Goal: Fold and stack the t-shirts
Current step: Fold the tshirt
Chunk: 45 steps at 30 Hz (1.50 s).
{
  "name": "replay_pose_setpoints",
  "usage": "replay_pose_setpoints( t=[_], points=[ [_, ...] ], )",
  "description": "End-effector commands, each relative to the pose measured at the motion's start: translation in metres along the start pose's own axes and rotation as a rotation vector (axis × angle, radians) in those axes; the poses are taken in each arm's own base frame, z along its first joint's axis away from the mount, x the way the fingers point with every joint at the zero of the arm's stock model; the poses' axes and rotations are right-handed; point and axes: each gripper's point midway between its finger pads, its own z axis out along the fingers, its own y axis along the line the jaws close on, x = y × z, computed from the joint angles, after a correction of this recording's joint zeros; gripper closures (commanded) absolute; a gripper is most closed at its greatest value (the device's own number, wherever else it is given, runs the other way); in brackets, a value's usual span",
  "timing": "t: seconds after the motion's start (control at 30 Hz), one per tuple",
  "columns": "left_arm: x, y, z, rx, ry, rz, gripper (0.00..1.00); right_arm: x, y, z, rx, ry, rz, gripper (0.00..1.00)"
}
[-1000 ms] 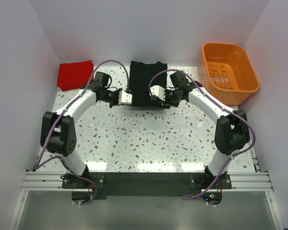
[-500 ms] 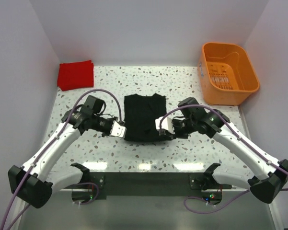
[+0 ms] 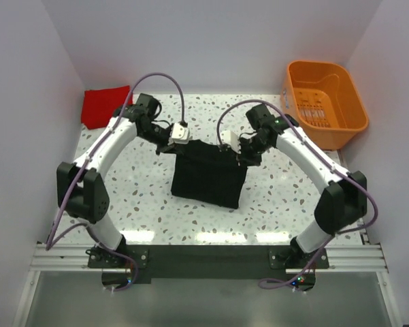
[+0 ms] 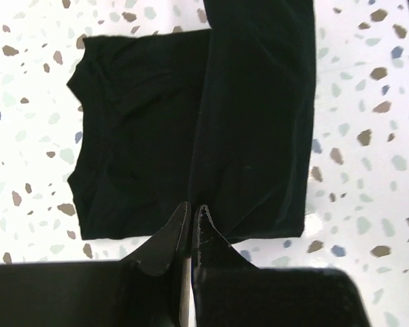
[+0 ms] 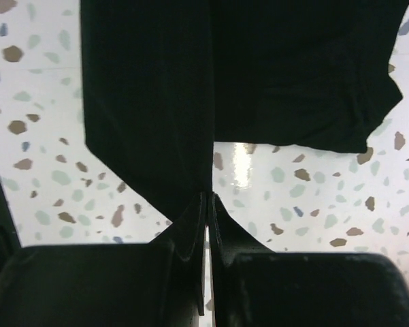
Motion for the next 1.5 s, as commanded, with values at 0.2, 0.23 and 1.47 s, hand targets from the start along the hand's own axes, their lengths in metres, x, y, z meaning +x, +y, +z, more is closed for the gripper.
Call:
replay_pose_setpoints(
  t=[0.2, 0.23, 1.47],
  points=[
    [0.043, 0.092, 0.024, -0.018, -0.039, -0.042, 1.0, 0.01, -0.093, 0.043, -0.018, -0.014, 0.058, 1.0],
    [0.049, 0.097, 0.028, -0.024, -0.037, -0.065, 1.0, 0.021, -0.1, 0.063, -0.048, 0.008, 0.089, 1.0],
    [0.051, 0.089, 0.013, -0.001, -0.087, -0.176, 1.0, 0.007, -0.107, 0.06, -0.156, -0.005, 0.141, 1.0]
  ],
)
